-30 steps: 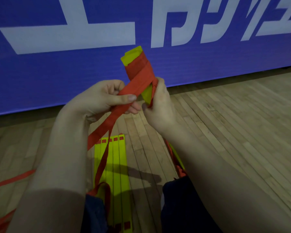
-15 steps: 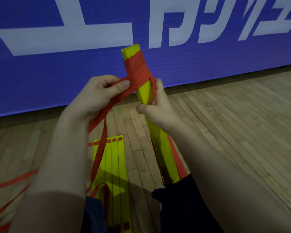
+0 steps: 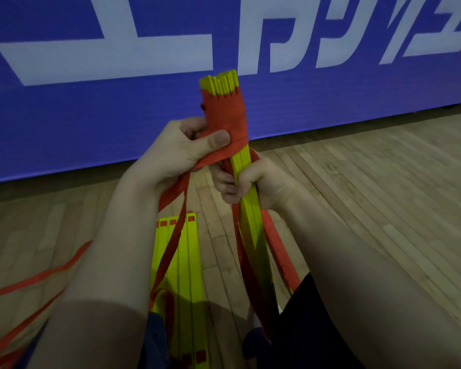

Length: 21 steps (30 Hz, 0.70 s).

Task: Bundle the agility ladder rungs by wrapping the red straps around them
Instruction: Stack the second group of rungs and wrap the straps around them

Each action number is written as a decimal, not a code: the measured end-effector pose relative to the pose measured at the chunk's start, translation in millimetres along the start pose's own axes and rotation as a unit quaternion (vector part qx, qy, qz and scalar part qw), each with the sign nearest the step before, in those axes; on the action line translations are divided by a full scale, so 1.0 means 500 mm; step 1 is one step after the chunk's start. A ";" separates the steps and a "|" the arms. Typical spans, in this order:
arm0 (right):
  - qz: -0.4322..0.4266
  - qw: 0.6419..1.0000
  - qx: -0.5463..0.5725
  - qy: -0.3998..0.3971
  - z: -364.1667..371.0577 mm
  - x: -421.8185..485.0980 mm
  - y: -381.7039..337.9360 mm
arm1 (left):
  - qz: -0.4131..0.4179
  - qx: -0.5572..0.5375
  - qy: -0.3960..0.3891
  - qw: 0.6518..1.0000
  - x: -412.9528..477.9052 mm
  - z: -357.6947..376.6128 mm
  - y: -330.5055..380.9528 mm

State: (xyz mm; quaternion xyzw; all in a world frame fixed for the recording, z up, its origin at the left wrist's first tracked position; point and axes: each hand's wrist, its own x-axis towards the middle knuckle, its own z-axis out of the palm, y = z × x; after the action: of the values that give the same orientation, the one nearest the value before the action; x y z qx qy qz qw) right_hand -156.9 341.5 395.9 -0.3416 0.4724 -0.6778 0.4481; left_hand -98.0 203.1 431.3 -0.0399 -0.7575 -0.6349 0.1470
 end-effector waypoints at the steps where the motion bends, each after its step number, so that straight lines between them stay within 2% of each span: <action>1: 0.011 0.999 0.018 -0.027 0.001 -0.002 0.000 | 0.003 0.001 -0.010 1.000 -0.002 0.001 0.003; 3: 0.022 0.998 0.038 -0.049 0.003 -0.005 -0.002 | 0.007 0.002 -0.021 1.000 -0.006 0.005 0.006; 6: 0.029 0.999 0.007 -0.027 -0.003 -0.016 -0.011 | -0.003 -0.020 -0.016 1.000 -0.004 0.016 0.016; 9: 0.019 0.997 -0.058 0.046 -0.012 -0.035 -0.027 | -0.013 -0.029 -0.003 0.999 0.004 0.052 0.030; 11: 0.005 0.988 -0.083 0.132 -0.024 -0.049 -0.033 | -0.015 -0.016 0.033 0.999 0.015 0.083 0.035; 13: -0.012 0.970 -0.107 0.217 -0.040 -0.064 -0.035 | -0.023 -0.007 0.083 0.996 0.031 0.109 0.031; 17: -0.057 0.927 -0.206 0.307 -0.064 -0.069 -0.019 | -0.019 0.061 0.160 0.985 0.053 0.160 0.020; 21: -0.129 0.861 -0.279 0.406 -0.071 -0.039 0.033 | -0.008 0.097 0.228 0.969 0.061 0.172 0.015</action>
State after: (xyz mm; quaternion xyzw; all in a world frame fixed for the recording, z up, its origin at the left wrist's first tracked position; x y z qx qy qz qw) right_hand -176.3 369.1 368.0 -0.2048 0.7333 -0.6483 0.0118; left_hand -140.2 284.4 433.7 0.1262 -0.7622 -0.5518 0.3141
